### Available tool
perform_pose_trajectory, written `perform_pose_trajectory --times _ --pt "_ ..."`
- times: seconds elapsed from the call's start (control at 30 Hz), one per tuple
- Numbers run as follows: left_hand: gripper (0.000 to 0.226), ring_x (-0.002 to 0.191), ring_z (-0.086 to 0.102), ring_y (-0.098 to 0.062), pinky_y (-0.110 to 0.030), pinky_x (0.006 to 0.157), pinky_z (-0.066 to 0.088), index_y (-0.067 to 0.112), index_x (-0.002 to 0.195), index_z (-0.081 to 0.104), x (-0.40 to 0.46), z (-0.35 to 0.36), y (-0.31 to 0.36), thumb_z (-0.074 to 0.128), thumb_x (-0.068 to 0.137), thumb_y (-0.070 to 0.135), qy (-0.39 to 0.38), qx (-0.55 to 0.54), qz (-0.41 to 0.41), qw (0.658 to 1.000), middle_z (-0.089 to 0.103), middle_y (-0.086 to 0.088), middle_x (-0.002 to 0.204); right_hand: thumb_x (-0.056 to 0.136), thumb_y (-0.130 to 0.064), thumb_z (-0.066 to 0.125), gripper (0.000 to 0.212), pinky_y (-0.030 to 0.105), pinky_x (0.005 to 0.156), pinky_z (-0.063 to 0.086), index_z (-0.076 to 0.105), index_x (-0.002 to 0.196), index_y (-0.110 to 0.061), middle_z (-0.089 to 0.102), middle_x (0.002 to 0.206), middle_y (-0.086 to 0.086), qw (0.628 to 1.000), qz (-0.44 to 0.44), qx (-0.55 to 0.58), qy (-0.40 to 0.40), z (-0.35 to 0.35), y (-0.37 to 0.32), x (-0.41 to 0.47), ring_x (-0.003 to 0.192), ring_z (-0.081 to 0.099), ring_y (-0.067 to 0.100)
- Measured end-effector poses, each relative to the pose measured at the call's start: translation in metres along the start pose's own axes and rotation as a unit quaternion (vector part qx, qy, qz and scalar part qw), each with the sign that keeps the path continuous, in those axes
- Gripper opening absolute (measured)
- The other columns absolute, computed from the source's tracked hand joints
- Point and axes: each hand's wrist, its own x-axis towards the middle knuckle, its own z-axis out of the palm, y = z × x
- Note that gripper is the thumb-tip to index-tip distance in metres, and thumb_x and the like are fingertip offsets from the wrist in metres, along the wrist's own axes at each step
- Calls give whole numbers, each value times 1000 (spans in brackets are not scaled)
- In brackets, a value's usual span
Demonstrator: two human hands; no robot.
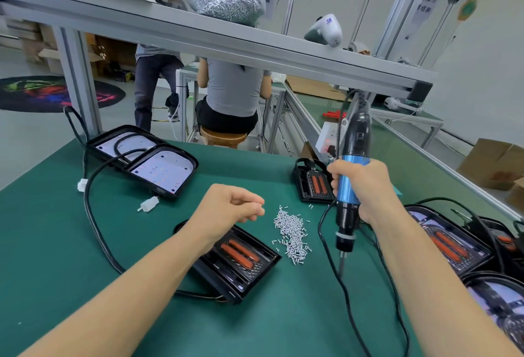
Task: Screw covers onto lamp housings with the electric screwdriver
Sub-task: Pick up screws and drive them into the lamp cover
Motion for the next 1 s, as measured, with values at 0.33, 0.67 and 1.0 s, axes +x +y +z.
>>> perform_pose_trajectory --times 0.33,0.67,1.0 --pt "11 62 61 -3 -12 59 45 14 80 70 -10 -8 -4 63 89 11 -5 -26 -12 1000 73 1 72 85 0 62 17 23 51 50 54 73 -8 56 56 1 928 13 363 80 7 -10 -12 45 51 11" --pt "13 88 60 -6 -12 74 40 22 80 66 -38 37 22 63 88 12 -237 140 201 940 64 16 116 76 7 66 13 22 44 39 56 80 0 46 54 8 980 -138 132 64 29 -17 -22 40 44 17" --pt "7 96 57 -18 -34 90 44 23 86 61 -26 56 29 58 91 20 -308 333 193 870 63 11 124 76 7 66 17 23 42 41 55 73 -6 49 48 3 993 -95 71 -15 19 -32 -19 39 45 16"
